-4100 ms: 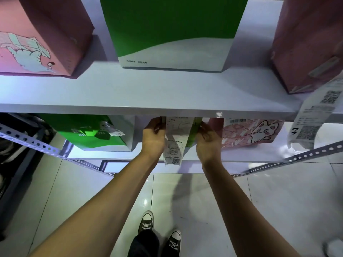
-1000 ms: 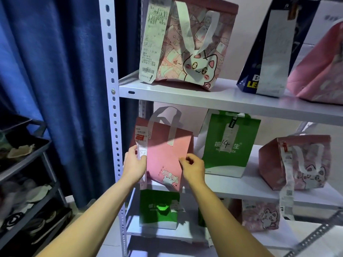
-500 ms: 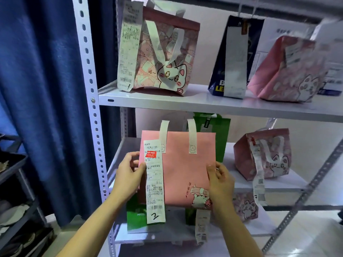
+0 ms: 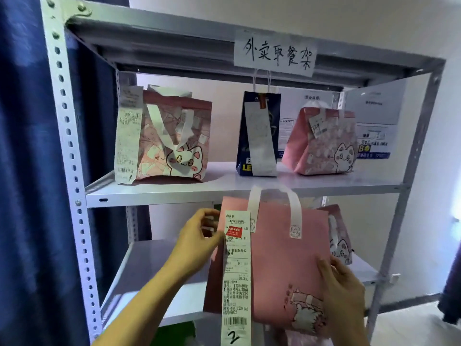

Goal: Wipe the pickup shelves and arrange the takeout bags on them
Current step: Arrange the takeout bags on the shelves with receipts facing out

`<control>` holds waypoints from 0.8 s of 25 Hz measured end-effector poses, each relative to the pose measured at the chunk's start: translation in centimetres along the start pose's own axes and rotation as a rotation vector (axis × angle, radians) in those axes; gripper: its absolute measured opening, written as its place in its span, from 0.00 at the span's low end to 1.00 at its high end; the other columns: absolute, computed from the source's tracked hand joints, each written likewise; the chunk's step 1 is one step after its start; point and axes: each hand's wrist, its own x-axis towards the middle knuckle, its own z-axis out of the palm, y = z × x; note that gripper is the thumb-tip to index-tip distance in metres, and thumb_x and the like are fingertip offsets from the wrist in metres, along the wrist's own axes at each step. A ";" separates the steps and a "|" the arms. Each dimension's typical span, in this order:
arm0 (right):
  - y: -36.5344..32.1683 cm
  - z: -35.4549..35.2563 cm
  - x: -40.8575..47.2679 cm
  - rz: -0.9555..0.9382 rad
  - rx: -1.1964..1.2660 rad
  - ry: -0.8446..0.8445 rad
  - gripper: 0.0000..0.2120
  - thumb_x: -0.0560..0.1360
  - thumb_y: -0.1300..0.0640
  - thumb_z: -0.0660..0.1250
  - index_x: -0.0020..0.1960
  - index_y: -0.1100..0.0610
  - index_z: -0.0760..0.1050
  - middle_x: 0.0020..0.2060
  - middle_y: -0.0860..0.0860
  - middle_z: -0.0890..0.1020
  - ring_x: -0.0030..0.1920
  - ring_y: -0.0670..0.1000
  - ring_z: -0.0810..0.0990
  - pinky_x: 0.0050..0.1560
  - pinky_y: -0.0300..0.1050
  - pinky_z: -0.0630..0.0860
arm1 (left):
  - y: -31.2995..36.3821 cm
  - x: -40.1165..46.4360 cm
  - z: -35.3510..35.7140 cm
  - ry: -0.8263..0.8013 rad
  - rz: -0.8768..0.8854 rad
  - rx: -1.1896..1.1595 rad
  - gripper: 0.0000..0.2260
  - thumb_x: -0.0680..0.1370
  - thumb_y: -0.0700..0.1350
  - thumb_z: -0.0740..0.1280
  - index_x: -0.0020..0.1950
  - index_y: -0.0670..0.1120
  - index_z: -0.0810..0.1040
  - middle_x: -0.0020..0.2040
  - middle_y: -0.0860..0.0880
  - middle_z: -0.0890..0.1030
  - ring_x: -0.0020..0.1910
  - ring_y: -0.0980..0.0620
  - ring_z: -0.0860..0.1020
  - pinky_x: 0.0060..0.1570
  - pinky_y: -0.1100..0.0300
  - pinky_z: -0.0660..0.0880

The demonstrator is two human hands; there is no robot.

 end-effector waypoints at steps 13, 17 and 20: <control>-10.1 -7.5 13.0 -0.021 -0.001 -0.016 0.05 0.72 0.48 0.76 0.45 0.47 0.82 0.36 0.47 0.87 0.33 0.54 0.87 0.36 0.52 0.83 | 11.6 19.5 6.9 0.176 0.136 0.129 0.07 0.80 0.43 0.65 0.57 0.47 0.77 0.53 0.47 0.80 0.51 0.47 0.80 0.49 0.54 0.80; -13.8 -8.9 17.7 -0.052 0.040 0.009 0.03 0.71 0.49 0.77 0.44 0.44 0.84 0.35 0.45 0.87 0.31 0.52 0.86 0.32 0.53 0.82 | 11.1 24.7 7.5 0.262 0.065 0.213 0.07 0.80 0.44 0.65 0.58 0.48 0.76 0.53 0.49 0.79 0.46 0.52 0.78 0.35 0.66 0.69; -16.9 -9.0 21.0 -0.113 0.077 0.016 0.03 0.71 0.51 0.77 0.43 0.46 0.84 0.34 0.45 0.86 0.29 0.51 0.86 0.27 0.49 0.81 | 9.9 27.5 7.8 0.318 0.017 0.236 0.11 0.80 0.45 0.66 0.61 0.46 0.75 0.55 0.47 0.79 0.44 0.52 0.76 0.35 0.66 0.67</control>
